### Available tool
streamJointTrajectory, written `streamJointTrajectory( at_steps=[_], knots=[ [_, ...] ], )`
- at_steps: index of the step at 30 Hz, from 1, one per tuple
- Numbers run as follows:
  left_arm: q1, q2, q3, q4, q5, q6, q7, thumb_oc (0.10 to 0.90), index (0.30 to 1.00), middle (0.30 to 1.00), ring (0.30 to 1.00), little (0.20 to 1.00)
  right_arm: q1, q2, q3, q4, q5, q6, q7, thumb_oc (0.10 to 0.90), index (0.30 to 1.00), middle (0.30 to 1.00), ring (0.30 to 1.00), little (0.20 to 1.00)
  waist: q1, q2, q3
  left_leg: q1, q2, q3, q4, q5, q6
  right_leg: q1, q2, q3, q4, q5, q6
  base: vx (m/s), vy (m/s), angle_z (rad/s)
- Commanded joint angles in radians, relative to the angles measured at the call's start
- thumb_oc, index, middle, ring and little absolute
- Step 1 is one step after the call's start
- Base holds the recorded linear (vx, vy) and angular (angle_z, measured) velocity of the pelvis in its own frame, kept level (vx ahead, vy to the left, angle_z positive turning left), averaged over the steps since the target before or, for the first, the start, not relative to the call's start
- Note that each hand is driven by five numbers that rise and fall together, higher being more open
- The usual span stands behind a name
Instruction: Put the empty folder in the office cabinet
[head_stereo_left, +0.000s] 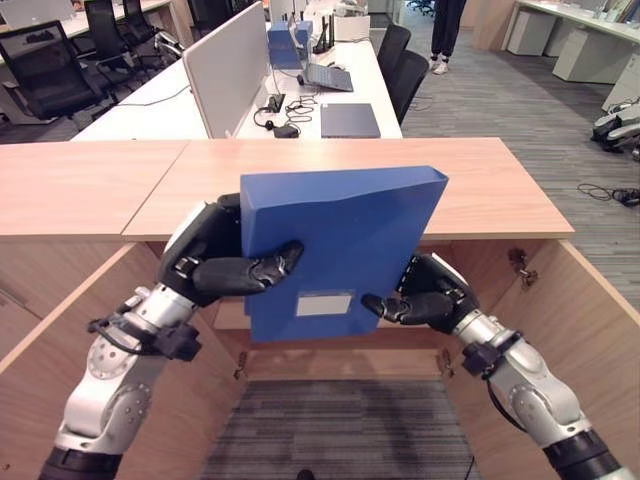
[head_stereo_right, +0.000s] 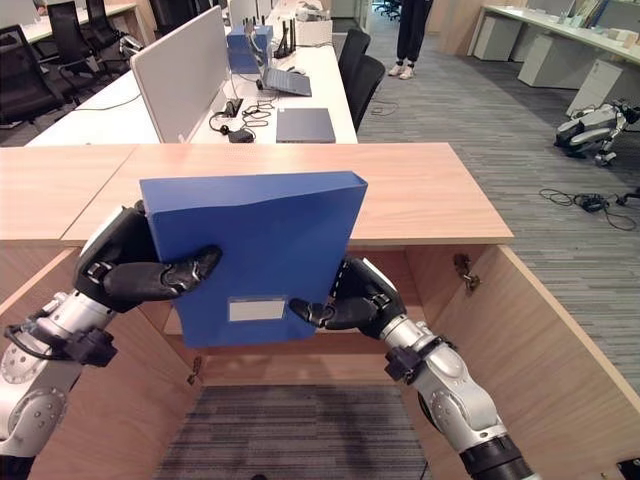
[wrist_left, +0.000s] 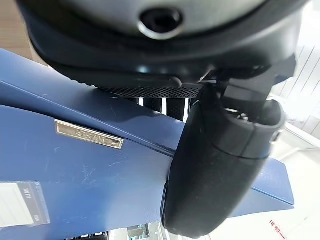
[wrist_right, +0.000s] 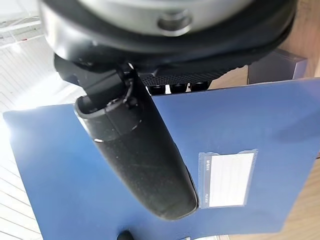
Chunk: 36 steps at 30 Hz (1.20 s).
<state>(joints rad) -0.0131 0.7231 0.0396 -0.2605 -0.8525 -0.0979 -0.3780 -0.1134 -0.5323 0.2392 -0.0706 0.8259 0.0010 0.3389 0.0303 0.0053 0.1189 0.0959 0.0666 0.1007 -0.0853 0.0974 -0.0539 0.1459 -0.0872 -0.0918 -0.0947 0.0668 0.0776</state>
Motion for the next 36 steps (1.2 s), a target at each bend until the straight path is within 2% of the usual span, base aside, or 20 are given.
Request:
streamJointTrajectory(
  at_steps=[1,8,15,29,36],
  knots=[
    [-0.209,-0.034,-0.134,-0.047,-0.105,-0.041,-0.069,0.4,0.3,0.3,0.3,0.3,-0.249,0.116,0.047,-0.098,0.086,-0.148,0.049,0.8,0.9,0.9,0.9,0.9,-0.014,-0.014,-0.032,0.081,-0.006,-0.009,-0.002,-0.124,-0.024,0.034,-0.029,-0.049,0.027,-0.118,0.065,0.0,0.0,0.0],
    [-0.235,-0.138,-0.207,-0.049,-0.156,-0.028,-0.061,0.4,0.3,0.3,0.3,0.3,-0.27,0.185,0.123,-0.059,0.112,-0.142,0.049,0.8,0.9,0.9,0.9,0.9,-0.015,-0.016,-0.027,0.081,-0.008,-0.01,-0.002,-0.121,-0.02,0.031,-0.027,-0.048,0.033,-0.119,0.062,0.0,0.0,0.0],
    [-0.261,-0.194,-0.283,-0.081,-0.185,-0.015,-0.064,0.4,0.3,0.3,0.3,0.3,-0.278,0.21,0.179,0.021,0.122,-0.131,0.056,0.8,0.9,0.9,0.9,0.9,-0.018,-0.018,-0.026,0.079,-0.01,-0.011,-0.002,-0.12,-0.018,0.028,-0.026,-0.047,0.038,-0.12,0.06,0.0,0.0,0.0],
    [-0.279,-0.181,-0.31,-0.134,-0.194,-0.018,-0.096,0.4,0.3,0.3,0.3,0.3,-0.27,0.211,0.23,0.147,0.132,-0.103,0.08,0.8,0.9,0.9,0.9,0.9,-0.009,-0.023,-0.023,0.074,-0.009,-0.004,-0.002,-0.119,-0.019,0.026,-0.025,-0.058,0.029,-0.111,0.064,0.0,0.0,0.0],
    [-0.316,-0.186,-0.335,-0.117,-0.197,-0.023,-0.098,0.4,0.3,0.3,0.3,0.3,-0.273,0.201,0.279,0.143,0.137,-0.071,0.109,0.8,0.9,0.9,0.9,0.9,-0.01,-0.023,-0.022,0.07,-0.011,-0.008,-0.002,-0.117,-0.02,0.024,-0.028,-0.057,0.028,-0.109,0.066,0.0,0.0,0.0]
  ],
)
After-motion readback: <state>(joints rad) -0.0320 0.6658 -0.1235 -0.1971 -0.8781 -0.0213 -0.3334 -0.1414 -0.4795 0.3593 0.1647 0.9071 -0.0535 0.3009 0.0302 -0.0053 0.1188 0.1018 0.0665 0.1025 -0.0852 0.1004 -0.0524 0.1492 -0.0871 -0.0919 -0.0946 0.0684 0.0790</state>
